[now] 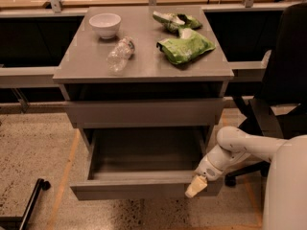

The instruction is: Open middle drawer

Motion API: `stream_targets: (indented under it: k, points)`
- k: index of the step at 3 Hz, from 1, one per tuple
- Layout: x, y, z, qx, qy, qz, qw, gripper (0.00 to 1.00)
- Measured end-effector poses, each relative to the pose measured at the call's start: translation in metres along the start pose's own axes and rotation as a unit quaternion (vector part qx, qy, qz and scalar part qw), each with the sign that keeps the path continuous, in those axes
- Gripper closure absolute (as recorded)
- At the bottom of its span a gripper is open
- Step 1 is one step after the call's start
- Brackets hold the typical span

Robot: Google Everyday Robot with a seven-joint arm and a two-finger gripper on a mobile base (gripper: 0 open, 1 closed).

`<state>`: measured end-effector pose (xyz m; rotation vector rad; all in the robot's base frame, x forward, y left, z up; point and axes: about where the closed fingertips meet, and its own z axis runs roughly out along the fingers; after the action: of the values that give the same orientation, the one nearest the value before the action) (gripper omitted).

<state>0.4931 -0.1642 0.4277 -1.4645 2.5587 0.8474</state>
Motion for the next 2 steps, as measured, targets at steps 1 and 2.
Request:
stream_targets:
  k: [1,2]
  points:
    - [0.005,0.048,-0.013,-0.009,0.037,0.009,0.9993,0.7]
    - [0.003,0.072,-0.02,-0.01,0.06,0.007,0.9981,0.55]
